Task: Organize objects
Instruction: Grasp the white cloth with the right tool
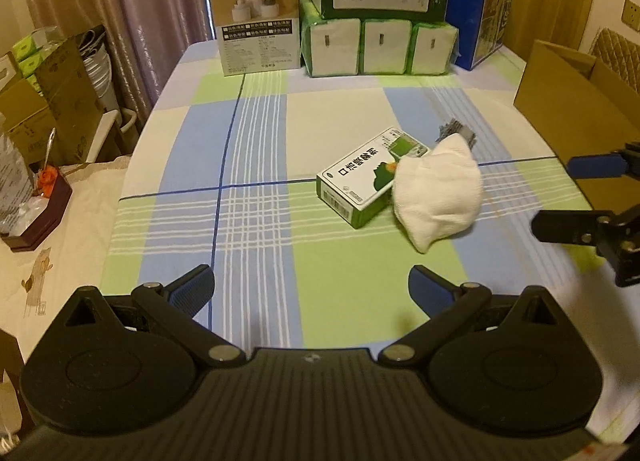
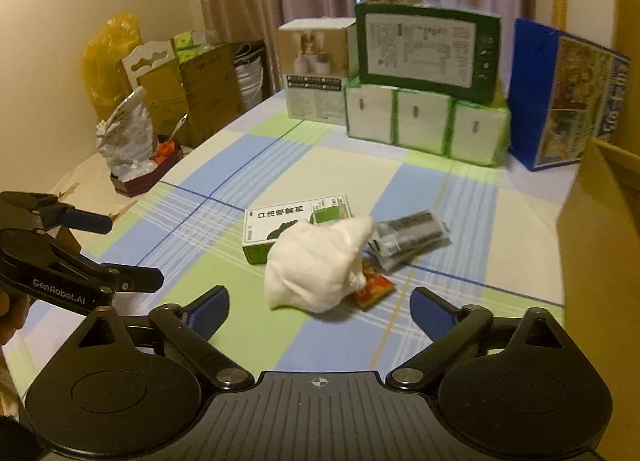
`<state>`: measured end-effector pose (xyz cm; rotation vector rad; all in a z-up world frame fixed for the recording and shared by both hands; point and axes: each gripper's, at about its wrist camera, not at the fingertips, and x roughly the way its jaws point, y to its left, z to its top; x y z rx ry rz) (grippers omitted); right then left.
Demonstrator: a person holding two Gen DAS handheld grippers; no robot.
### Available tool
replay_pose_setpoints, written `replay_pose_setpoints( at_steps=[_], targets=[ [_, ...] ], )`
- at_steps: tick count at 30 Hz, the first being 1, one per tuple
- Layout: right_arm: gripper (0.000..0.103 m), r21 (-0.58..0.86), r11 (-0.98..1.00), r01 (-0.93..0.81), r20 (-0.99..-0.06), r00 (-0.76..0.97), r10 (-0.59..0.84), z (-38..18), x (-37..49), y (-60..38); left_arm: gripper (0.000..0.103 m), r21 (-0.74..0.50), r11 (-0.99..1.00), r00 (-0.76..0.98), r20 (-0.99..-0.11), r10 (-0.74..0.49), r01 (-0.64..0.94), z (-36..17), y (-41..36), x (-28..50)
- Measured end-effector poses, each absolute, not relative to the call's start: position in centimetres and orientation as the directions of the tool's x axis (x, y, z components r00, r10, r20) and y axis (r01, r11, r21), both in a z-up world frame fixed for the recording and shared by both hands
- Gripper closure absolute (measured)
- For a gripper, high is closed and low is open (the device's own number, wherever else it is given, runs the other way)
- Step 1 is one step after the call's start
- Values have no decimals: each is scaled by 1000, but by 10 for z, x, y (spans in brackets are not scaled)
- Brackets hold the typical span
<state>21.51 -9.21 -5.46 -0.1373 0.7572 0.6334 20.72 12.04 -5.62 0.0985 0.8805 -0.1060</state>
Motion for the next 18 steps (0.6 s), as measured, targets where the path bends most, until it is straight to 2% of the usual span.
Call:
replay_pose_setpoints(
  at_steps=[11, 13, 15, 16, 18],
  targets=[
    [18, 91, 795, -600, -710, 521, 474, -96, 261, -62, 2, 65, 974, 615, -784, -85, 217, -83, 126, 247],
    [23, 92, 793, -602, -718, 512, 471, -101, 267, -58, 2, 71, 969, 608, -789, -90, 235, -87, 125, 252],
    [36, 86, 788, -610, -723, 506, 471, -105, 270, -54, 2, 76, 965, 605, -790, -95, 250, -90, 124, 255],
    [40, 73, 790, -609, -724, 512, 462, -107, 271, -53, 2, 77, 964, 604, -791, -97, 255, -92, 124, 257],
    [59, 58, 794, -605, -723, 523, 451, -108, 272, -52, 2, 80, 961, 603, -791, -100, 264, -94, 124, 261]
  ],
)
